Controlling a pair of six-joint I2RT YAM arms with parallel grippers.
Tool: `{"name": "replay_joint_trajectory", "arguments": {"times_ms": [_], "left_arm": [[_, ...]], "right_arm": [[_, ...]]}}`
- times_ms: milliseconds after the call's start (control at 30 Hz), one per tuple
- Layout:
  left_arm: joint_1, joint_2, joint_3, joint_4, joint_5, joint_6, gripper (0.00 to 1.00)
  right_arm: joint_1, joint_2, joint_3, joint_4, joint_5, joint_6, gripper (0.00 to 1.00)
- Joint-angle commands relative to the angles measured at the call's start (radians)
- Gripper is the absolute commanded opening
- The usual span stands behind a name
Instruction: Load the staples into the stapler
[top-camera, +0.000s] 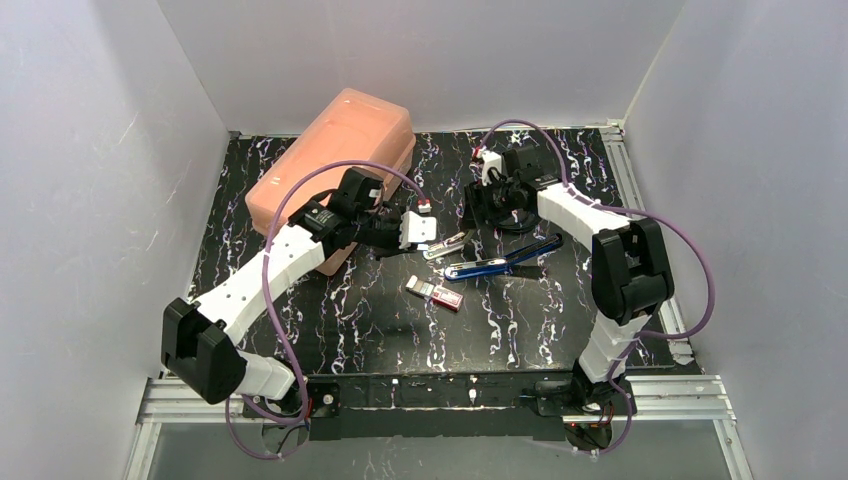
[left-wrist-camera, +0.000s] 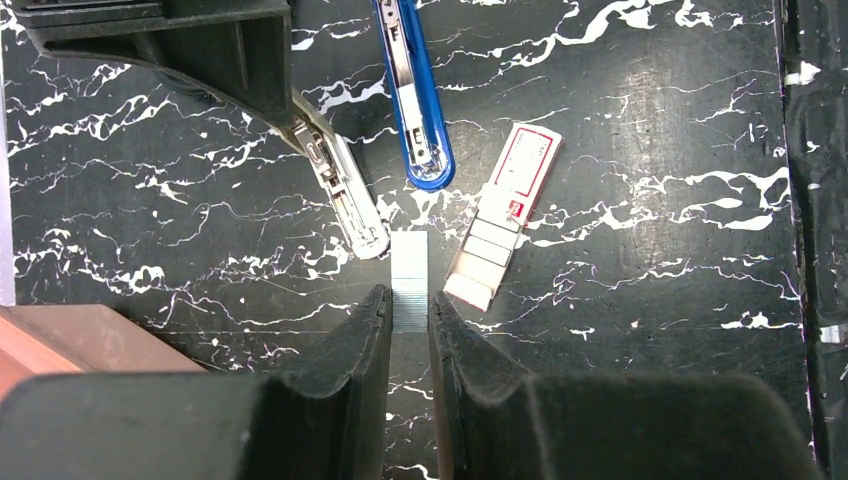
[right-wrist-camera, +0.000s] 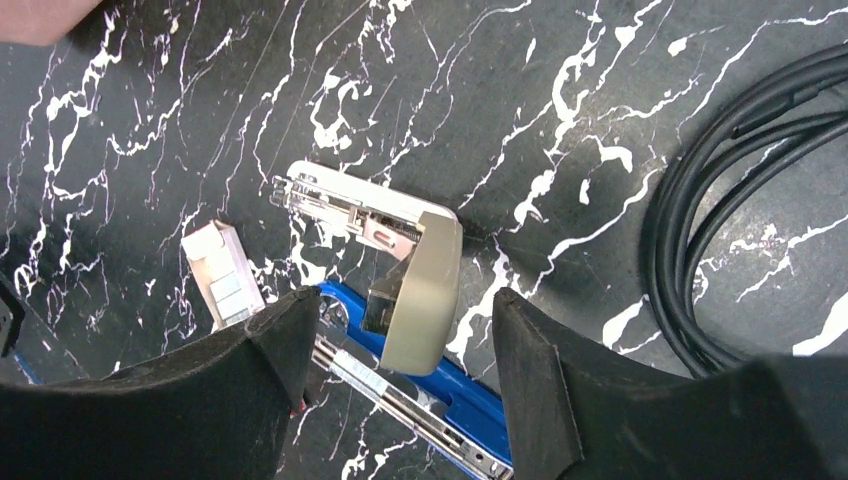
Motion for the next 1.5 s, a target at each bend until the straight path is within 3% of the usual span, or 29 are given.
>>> {"name": "replay_joint_trajectory", "arguments": {"times_ms": [0, 733, 1467], "left_arm": [[0.006, -0.016, -0.031, 0.039, 0.000, -0.039, 0.04], [0.006, -0.008, -0.073, 0.090, -0.041, -0.081, 0.02], [0.010, -0.018, -0.077, 0.084, -0.066, -0.083, 0.02]], "right_arm": [[0.010, 0.016, 0.044, 0.055, 0.015, 0.031, 0.70], [0.049, 0.027, 0.004, 0.074, 0.093, 0.091, 0.53], [0.052, -0.032, 0.014, 0.071, 0.118, 0.154, 0.27]]}}
